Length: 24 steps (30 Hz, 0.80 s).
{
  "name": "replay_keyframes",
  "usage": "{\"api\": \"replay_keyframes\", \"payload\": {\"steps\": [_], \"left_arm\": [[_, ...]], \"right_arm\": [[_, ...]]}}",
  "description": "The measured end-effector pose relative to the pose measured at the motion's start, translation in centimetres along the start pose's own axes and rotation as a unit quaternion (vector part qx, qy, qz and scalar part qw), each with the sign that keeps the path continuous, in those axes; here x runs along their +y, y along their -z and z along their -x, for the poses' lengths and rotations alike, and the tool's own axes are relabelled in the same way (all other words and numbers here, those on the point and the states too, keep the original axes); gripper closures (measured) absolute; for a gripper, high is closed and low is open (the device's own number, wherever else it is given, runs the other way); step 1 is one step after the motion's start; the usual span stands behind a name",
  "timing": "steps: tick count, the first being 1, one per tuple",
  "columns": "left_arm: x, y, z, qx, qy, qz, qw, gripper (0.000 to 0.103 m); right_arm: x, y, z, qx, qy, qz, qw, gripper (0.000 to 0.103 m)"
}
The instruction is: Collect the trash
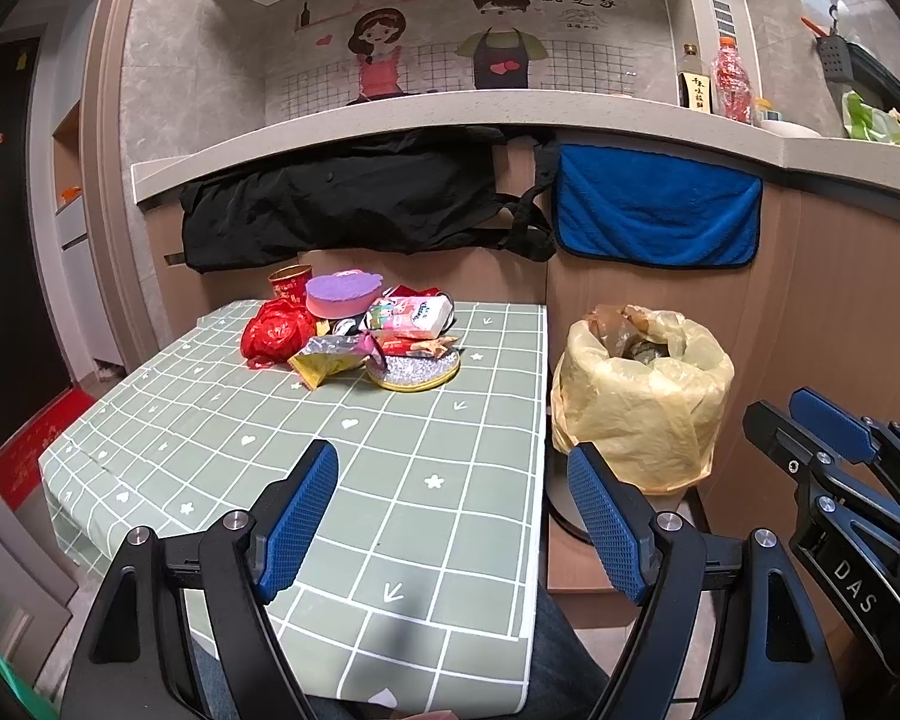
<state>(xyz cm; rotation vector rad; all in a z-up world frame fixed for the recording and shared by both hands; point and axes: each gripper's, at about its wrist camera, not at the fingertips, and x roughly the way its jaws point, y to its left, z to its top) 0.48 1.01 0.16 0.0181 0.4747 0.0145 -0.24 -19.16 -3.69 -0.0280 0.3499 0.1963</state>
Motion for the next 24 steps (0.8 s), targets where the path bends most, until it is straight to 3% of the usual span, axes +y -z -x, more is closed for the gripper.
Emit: {"api": "replay_keyframes", "payload": {"steps": [24], "left_arm": [[-0.21, -0.1, 0.25, -0.003, -0.002, 0.0, 1.0, 0.024]], "right_arm": [[-0.15, -0.05, 0.32, -0.003, 0.002, 0.001, 1.0, 0.066]]}}
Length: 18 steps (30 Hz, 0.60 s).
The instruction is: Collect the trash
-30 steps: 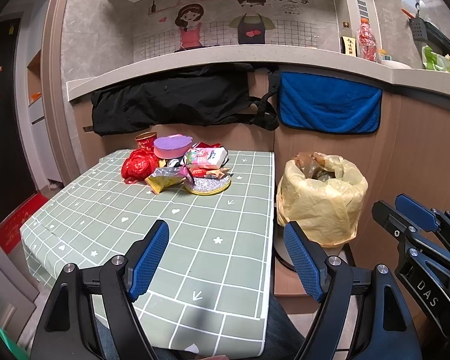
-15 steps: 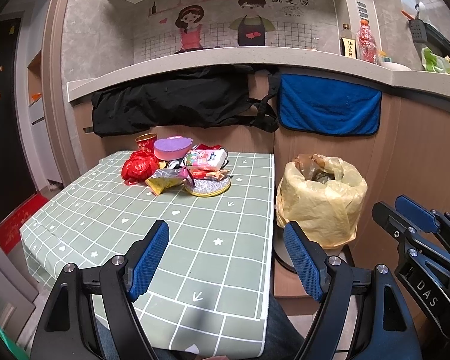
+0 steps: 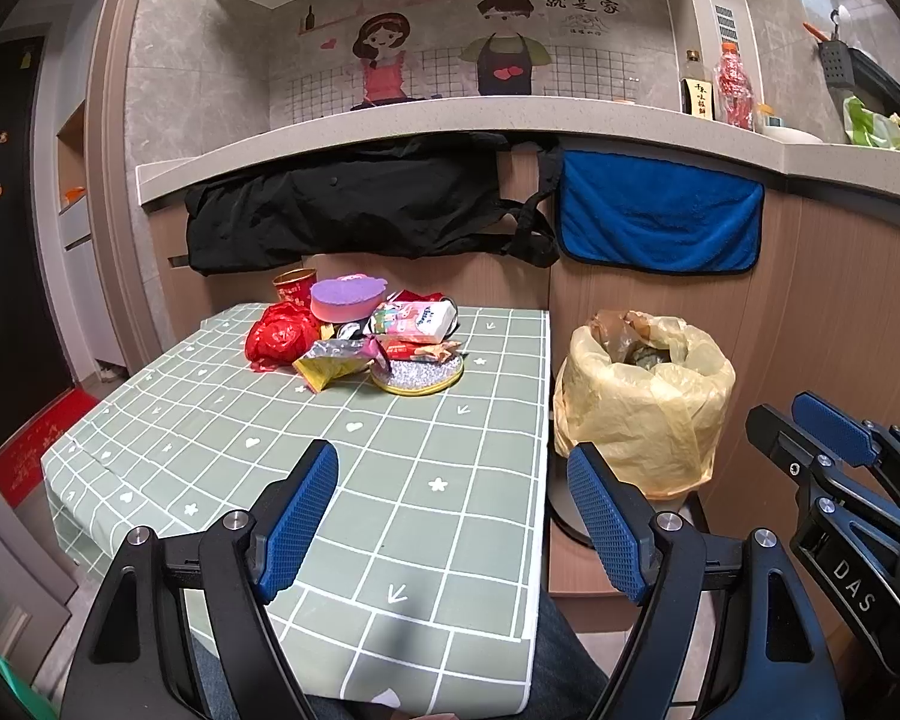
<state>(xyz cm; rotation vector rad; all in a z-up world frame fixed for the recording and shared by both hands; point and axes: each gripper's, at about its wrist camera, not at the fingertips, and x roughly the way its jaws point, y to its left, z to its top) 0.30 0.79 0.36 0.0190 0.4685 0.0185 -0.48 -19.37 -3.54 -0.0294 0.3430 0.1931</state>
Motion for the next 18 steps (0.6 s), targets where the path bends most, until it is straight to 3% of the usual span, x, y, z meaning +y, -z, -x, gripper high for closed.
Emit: {"api": "replay_keyframes", "payload": {"steps": [18], "left_arm": [[0.04, 0.09, 0.0, -0.001, 0.0, 0.0, 1.0, 0.024]], "right_arm": [[0.04, -0.04, 0.12, -0.001, 0.001, 0.0, 1.0, 0.066]]}}
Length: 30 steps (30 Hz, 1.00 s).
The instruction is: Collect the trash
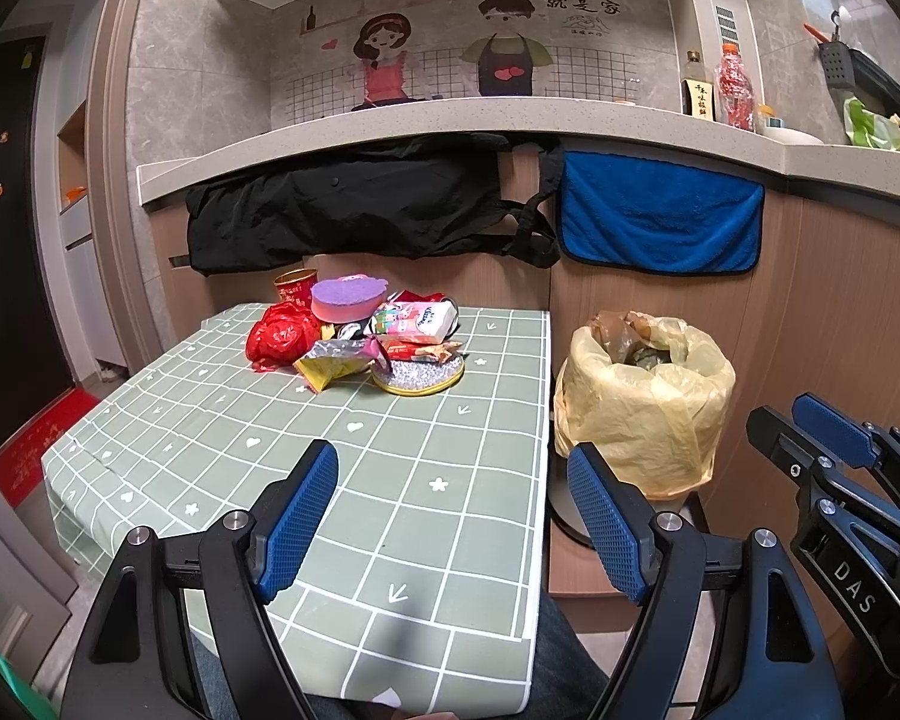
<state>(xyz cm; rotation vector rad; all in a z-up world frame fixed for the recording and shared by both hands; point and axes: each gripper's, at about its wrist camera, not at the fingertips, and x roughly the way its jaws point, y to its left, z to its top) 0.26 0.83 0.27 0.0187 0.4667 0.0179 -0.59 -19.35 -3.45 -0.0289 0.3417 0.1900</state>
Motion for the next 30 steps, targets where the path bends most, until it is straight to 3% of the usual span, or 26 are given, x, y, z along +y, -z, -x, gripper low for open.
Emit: {"api": "replay_keyframes", "payload": {"steps": [15, 20, 23, 27, 30], "left_arm": [[0.1, -0.5, 0.1, 0.004, 0.0, 0.002, 1.0, 0.024], [0.4, -1.1, -1.1, 0.015, 0.021, 0.004, 0.9997, 0.024], [2.2, -2.2, -2.8, 0.013, 0.032, 0.019, 0.9992, 0.024], [6.3, -3.9, -5.7, 0.011, 0.048, 0.044, 0.9978, 0.024], [9.7, -5.0, -8.7, 0.012, 0.025, 0.055, 0.9981, 0.024]], "right_arm": [[0.0, 0.0, 0.0, 0.0, 0.001, 0.0, 1.0, 0.066], [0.0, 0.0, -0.2, 0.0, 0.001, 0.004, 1.0, 0.066], [0.0, -0.9, -1.1, -0.006, 0.008, 0.016, 1.0, 0.066], [0.1, -3.6, -4.5, 0.003, -0.021, 0.029, 0.999, 0.066], [0.9, -5.6, -7.9, 0.011, -0.054, 0.035, 0.998, 0.066]]}}
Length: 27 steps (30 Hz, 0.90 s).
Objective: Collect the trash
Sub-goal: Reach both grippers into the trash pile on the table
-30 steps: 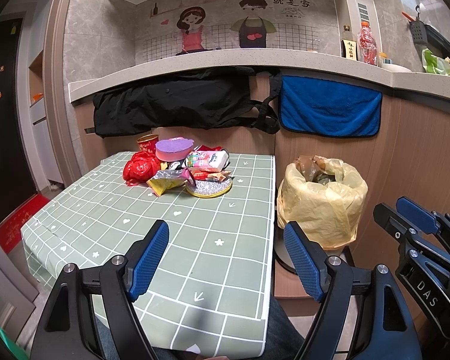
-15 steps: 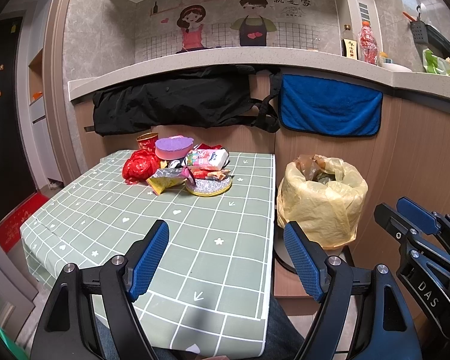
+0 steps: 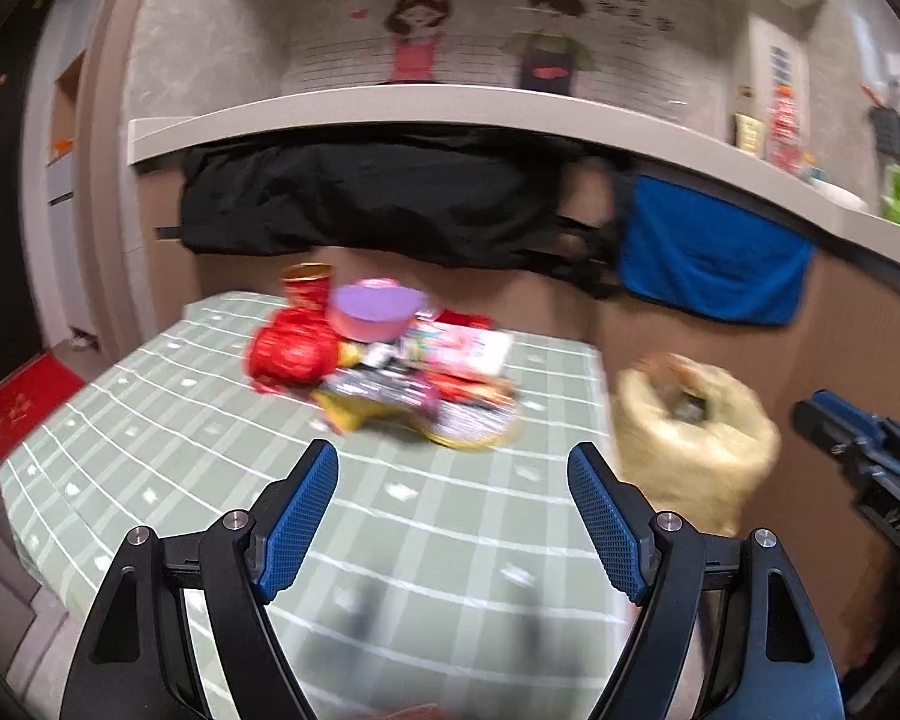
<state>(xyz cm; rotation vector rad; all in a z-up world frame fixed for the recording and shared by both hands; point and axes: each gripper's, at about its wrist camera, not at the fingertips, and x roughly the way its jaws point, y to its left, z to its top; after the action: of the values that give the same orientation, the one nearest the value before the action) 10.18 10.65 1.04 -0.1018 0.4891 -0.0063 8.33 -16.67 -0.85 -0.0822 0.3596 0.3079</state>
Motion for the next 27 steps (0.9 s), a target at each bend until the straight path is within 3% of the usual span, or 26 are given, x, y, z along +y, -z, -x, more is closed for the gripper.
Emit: {"api": "replay_keyframes", "payload": {"steps": [3, 6, 12, 16, 22, 27], "left_arm": [[3.3, -1.2, -3.4, 0.017, -0.018, 0.006, 0.9997, 0.024], [6.2, -1.7, -7.0, 0.046, -0.031, 0.014, 0.9984, 0.024], [9.1, -2.5, -12.0, 0.086, 0.031, 0.048, 0.9946, 0.024], [9.5, -3.2, -15.5, 0.116, 0.066, 0.076, 0.9881, 0.025], [10.1, -2.4, -20.6, 0.175, 0.078, 0.109, 0.9755, 0.041], [11.2, -1.7, -22.7, 0.2, 0.094, 0.157, 0.9627, 0.041]], "right_arm": [[1.3, -1.7, -4.5, 0.017, -0.047, 0.011, 0.999, 0.066], [2.9, -2.6, -8.3, 0.034, -0.069, 0.032, 0.997, 0.066], [5.6, -3.7, -15.8, 0.079, -0.094, 0.057, 0.991, 0.066], [5.9, -3.5, -18.6, 0.096, -0.1, 0.051, 0.989, 0.066], [5.7, -2.7, -21.3, 0.117, -0.098, 0.049, 0.987, 0.066], [4.9, -3.7, -23.5, 0.122, -0.113, 0.036, 0.985, 0.066]]}}
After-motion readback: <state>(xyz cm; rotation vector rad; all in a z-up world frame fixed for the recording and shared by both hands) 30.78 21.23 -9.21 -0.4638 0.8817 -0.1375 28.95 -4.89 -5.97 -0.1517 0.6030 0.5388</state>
